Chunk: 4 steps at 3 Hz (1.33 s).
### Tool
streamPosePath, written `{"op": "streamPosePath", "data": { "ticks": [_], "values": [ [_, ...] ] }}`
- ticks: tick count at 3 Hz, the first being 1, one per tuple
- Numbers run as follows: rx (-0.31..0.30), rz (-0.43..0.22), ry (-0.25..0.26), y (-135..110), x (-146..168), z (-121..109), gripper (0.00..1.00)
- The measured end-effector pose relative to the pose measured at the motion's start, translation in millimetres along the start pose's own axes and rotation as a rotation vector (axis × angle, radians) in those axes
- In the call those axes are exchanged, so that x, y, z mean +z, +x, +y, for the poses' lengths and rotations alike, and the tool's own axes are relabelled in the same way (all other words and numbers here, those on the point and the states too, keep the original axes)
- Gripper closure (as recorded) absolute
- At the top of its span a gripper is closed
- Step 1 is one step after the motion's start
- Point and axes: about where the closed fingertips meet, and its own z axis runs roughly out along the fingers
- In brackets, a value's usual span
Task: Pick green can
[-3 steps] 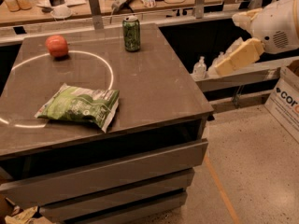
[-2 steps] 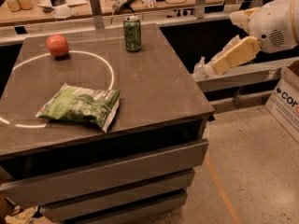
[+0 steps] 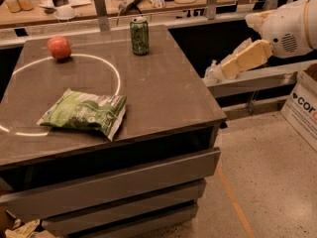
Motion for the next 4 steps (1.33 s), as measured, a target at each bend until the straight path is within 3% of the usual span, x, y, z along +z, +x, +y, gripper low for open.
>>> {"op": "streamPosePath", "data": {
  "ticks": [1, 2, 4],
  "values": [
    [0.028, -0.083, 0.069, -4.4, 26.9, -24.8, 0.00],
    [0.047, -0.193, 0.095, -13.2, 87.1, -64.2, 0.00],
    [0.051, -0.304, -0.037, -44.7, 208.4, -83.1, 0.00]
  ]
}}
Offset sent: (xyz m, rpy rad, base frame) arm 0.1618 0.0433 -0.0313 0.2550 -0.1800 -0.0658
